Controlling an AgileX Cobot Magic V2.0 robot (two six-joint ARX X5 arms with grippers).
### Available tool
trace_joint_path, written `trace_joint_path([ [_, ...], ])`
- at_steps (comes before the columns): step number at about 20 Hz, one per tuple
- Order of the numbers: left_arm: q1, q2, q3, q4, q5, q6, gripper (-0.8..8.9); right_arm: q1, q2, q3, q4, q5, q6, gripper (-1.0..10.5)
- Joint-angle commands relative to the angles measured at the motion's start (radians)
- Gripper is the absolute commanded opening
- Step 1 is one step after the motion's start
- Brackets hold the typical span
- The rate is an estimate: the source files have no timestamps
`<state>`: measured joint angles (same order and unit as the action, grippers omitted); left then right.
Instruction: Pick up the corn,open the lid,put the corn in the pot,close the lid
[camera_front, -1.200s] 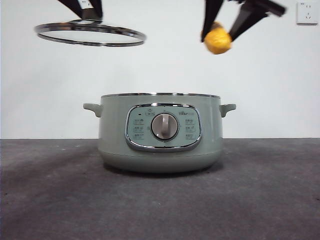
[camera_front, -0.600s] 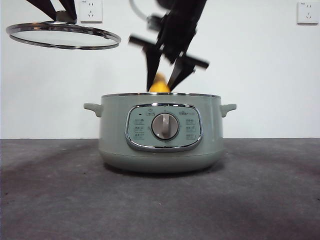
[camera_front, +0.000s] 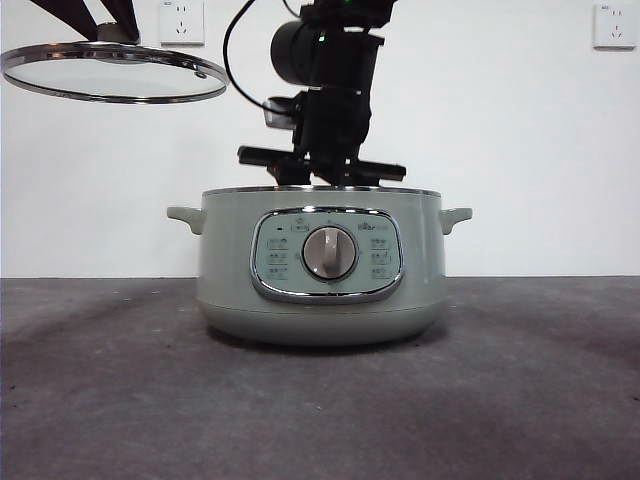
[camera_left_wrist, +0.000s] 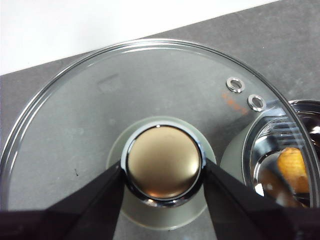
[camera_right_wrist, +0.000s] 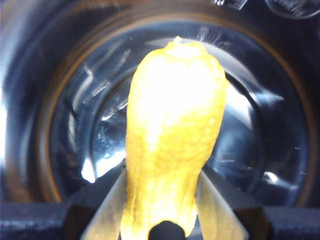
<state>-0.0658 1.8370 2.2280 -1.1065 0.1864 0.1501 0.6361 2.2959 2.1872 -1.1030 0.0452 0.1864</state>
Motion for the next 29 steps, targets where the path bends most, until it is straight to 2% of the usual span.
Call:
trace_joint_path([
  [1,0.004,-0.024,0.006,0.039,0.009,0.012,-0.09,0.003,0.038,0.001,-0.001,-0.003,-0.003,-0.1],
  [7,0.004,-0.024,0.006,0.039,0.031,0.011,-0.09,0.003,0.039,0.001,-0.001,-0.003,0.005,0.0],
  [8,0.004,-0.023,0.006,0.039,0.031,0.011,-0.09,0.003,0.039,0.002,-0.007,0.002,0.014,0.5],
  [10,0.003,-0.023,0.006,0.042,0.031,0.011,-0.09,0.003,0.037,0.002,-0.023,0.009,0.022,3.9],
  [11,0.003,-0.023,0.006,0.042,0.031,0.011,-0.09,0.003,0.036,0.002,-0.025,0.009,0.019,4.9],
  [13,0.003,-0.023,0.006,0.039,0.031,0.011,-0.09,0.007,0.034,0.002,-0.019,0.013,0.019,5.1],
  [17,-0.011,-0.021,0.006,0.031,0.031,0.008,-0.09,0.027,-0.042,0.003,-0.011,0.108,0.015,5.0],
  [19,-0.031,-0.021,0.006,0.031,0.031,0.008,-0.09,0.032,-0.126,0.003,-0.019,0.121,-0.001,5.0],
  [22,-0.066,-0.021,0.006,0.024,0.031,0.007,-0.09,0.033,-0.288,0.003,-0.079,0.194,-0.008,5.0],
  [23,-0.081,-0.021,0.006,0.015,0.031,0.003,-0.09,0.033,-0.344,0.003,-0.101,0.226,-0.006,4.1],
  [26,-0.146,-0.021,0.006,-0.021,0.031,0.002,-0.09,0.033,-0.489,0.002,-0.185,0.307,-0.006,-0.1],
  [29,-0.215,-0.020,0.005,-0.034,0.031,-0.002,-0.09,0.041,-0.580,0.000,-0.274,0.364,-0.004,-0.2],
])
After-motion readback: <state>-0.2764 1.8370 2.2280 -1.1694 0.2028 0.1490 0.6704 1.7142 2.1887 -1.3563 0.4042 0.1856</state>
